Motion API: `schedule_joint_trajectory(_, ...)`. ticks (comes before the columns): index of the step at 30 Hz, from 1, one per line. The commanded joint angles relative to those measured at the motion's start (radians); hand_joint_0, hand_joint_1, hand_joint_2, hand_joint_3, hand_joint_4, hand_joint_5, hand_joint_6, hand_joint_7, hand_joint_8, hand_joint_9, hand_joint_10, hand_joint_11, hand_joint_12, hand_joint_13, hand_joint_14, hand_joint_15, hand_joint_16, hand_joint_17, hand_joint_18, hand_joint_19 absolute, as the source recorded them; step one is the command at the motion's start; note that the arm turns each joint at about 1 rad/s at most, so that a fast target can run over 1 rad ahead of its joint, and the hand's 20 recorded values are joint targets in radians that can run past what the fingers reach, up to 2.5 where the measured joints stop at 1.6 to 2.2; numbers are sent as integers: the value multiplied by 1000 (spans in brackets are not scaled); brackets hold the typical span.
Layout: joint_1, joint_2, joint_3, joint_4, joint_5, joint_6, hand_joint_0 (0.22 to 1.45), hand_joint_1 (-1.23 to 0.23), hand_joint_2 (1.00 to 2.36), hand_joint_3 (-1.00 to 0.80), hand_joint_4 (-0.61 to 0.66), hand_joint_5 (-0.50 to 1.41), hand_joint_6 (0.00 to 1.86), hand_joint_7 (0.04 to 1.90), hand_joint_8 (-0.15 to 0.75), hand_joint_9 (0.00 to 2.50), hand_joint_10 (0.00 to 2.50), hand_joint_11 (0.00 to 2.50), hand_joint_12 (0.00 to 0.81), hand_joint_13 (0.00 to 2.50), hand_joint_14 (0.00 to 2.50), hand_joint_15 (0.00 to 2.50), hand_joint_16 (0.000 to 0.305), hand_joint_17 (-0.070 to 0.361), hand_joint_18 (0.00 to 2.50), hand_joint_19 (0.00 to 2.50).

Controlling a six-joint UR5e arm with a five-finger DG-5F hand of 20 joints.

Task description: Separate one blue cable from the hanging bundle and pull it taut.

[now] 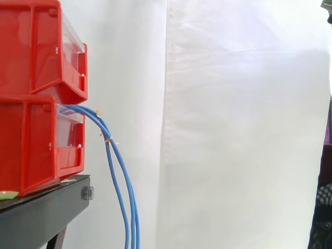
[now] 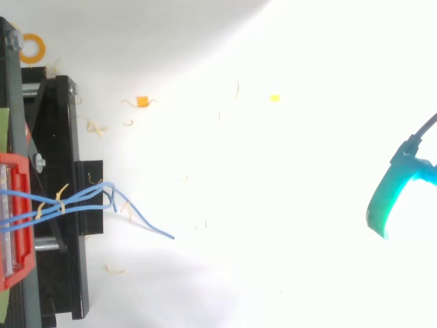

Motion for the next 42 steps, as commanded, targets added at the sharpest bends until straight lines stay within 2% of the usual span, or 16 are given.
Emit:
schedule_joint_trajectory(1, -3, -1, 0, 1, -3, 0, 312, -439, 1000, -500, 273, -232, 501, 640, 460, 1225, 3, 119, 529, 1386, 9, 259, 84, 188, 1866, 0)
schedule_joint_trajectory(5, -7, -1, 0, -10, 0, -20, 320, -455, 1000, -500, 269, -234, 501, 642, 452, 1257, 4, 135, 513, 1406, 11, 285, 75, 168, 1789, 49)
schedule_joint_trajectory(7, -13, -2, 0, -37, 1, -103, 323, -467, 1000, -500, 265, -234, 501, 639, 444, 1269, 4, 144, 499, 1414, 12, 296, 71, 159, 1772, 72)
schedule_joint_trajectory(9, -13, -2, -2, -45, 3, -129, 327, -475, 1000, -500, 264, -233, 501, 642, 443, 1273, 4, 143, 495, 1426, 10, 308, 70, 158, 1778, 86)
schedule_joint_trajectory(10, -16, -2, 0, -51, 12, -190, 327, -476, 1000, -500, 264, -233, 501, 644, 442, 1273, 4, 142, 492, 1429, 10, 311, 70, 157, 1780, 92)
schedule_joint_trajectory(15, -17, -10, 0, -25, 38, -304, 334, -484, 1000, -500, 263, -231, 501, 645, 434, 1294, 5, 163, 481, 1466, 13, 361, 70, 158, 1796, 124)
schedule_joint_trajectory(19, -23, -38, 0, -5, 23, -304, 337, -484, 1000, -500, 257, -229, 501, 642, 430, 1298, 5, 179, 478, 1463, 12, 366, 70, 157, 1773, 129)
schedule_joint_trajectory(22, -36, -79, 0, 29, -2, -304, 343, -484, 1000, -500, 253, -228, 501, 643, 420, 1297, 6, 195, 473, 1458, 13, 385, 71, 159, 1749, 161)
schedule_joint_trajectory(25, -59, -131, 0, 78, -88, -339, 345, -482, 1000, -500, 250, -229, 501, 642, 417, 1291, 7, 209, 473, 1456, 13, 382, 71, 159, 1738, 164)
schedule_joint_trajectory(29, -77, -163, 0, 139, -111, -420, 347, -484, 1000, -500, 250, -229, 501, 642, 408, 1334, 7, 231, 466, 1462, 14, 397, 71, 160, 1742, 167)
schedule_joint_trajectory(32, -88, -177, 0, 170, -123, -442, 349, -483, 1000, -500, 249, -230, 501, 641, 398, 1375, 8, 264, 469, 1486, 14, 412, 71, 161, 1764, 181)
schedule_joint_trajectory(36, -111, -211, 12, 196, -169, -432, 352, -488, 1000, -500, 251, -231, 501, 646, 390, 1434, 9, 304, 461, 1511, 16, 424, 72, 161, 1788, 185)
schedule_joint_trajectory(37, -122, -235, 26, 200, -192, -419, 352, -490, 1000, -500, 253, -231, 501, 645, 392, 1443, 9, 300, 461, 1521, 16, 432, 72, 161, 1788, 184)
schedule_joint_trajectory(39, -129, -255, 49, 194, -207, -408, 353, -493, 1000, -500, 253, -231, 501, 640, 385, 1463, 10, 322, 461, 1533, 14, 439, 72, 162, 1795, 192)
schedule_joint_trajectory(41, -151, -307, 123, 183, -250, -409, 355, -491, 1000, -500, 256, -230, 501, 644, 388, 1485, 11, 337, 456, 1547, 16, 456, 72, 162, 1797, 205)
schedule_joint_trajectory(42, -154, -317, 133, 180, -255, -414, 354, -492, 1000, -500, 255, -230, 501, 644, 391, 1491, 11, 341, 457, 1552, 16, 454, 72, 162, 1797, 211)
